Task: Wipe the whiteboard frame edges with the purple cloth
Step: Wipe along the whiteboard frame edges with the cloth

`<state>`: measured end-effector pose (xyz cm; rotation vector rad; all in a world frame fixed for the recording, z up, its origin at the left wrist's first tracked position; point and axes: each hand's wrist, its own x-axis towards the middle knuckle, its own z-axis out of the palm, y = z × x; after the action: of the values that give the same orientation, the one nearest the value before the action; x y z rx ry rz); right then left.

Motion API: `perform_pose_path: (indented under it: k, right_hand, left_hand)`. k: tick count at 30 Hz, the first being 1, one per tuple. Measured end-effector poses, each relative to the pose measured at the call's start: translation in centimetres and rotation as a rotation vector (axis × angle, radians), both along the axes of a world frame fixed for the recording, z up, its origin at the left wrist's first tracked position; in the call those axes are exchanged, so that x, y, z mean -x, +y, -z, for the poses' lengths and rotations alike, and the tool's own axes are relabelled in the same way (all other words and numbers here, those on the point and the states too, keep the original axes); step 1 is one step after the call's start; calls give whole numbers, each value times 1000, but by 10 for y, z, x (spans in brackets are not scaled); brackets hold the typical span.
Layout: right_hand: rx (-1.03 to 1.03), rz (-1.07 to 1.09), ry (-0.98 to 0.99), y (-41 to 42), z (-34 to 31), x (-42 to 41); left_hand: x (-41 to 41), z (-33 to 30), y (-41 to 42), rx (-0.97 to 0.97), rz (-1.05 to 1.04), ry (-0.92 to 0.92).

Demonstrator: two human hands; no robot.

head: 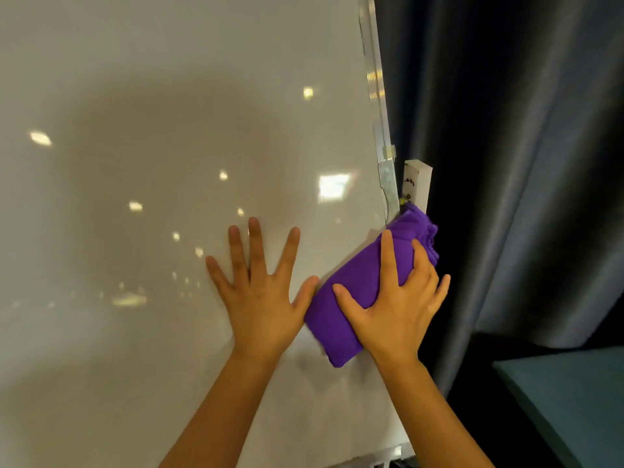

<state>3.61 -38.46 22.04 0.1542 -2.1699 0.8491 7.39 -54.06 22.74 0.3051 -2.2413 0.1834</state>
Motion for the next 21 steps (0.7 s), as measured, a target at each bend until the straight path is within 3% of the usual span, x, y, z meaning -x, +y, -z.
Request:
perform_pose_path:
  k: [10, 21]
  right_hand:
    - [165, -164, -245, 40, 107, -43]
    - [127, -243, 36, 26, 53, -7]
  left_hand:
    - [-35, 79, 22, -18, -40, -88]
    - [-34, 81, 28, -18, -75, -98]
